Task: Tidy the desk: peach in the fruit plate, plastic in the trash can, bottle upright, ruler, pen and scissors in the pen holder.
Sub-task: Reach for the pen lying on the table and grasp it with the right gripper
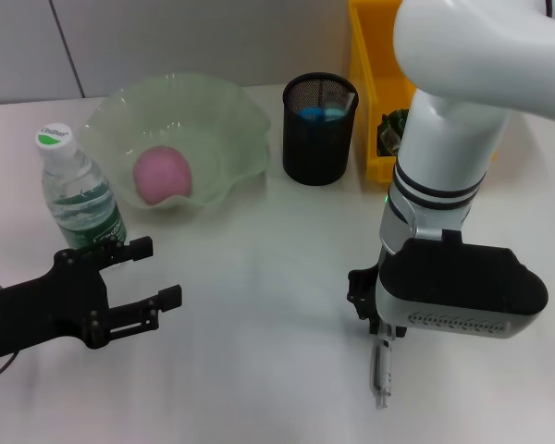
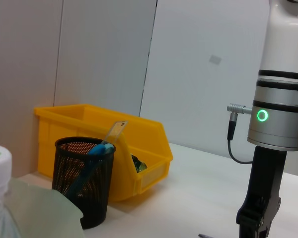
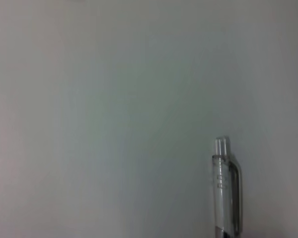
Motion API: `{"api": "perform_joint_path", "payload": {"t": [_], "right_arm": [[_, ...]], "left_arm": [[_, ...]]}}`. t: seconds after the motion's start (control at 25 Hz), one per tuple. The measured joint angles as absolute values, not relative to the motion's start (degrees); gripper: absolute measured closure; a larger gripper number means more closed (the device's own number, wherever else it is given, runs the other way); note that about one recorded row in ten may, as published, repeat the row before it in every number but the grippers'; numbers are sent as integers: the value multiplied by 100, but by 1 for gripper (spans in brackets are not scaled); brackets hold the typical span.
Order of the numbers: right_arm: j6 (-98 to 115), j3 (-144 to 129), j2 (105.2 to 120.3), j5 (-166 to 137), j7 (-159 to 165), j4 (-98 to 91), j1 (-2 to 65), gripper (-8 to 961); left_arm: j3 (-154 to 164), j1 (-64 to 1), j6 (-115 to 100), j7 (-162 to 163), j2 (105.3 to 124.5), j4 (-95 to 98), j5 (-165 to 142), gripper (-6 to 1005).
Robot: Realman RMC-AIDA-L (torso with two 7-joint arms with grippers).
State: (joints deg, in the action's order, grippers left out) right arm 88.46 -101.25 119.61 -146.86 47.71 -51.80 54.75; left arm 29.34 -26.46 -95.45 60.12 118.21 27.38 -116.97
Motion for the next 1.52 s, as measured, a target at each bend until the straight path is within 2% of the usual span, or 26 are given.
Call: {"api": "perform_joint_path", "payload": {"t": [0.32, 1.52], "right_arm": [[8837, -10133, 11967, -14687, 4781, -5194, 5453, 720], [8738, -10129, 11979, -14683, 4799, -4922, 5568, 810]], "left_arm": [[2936, -2645, -9544, 6019, 11821, 2742, -11698, 316], [2935, -2645, -9545, 6020, 11812, 2812, -11692, 323]]}}
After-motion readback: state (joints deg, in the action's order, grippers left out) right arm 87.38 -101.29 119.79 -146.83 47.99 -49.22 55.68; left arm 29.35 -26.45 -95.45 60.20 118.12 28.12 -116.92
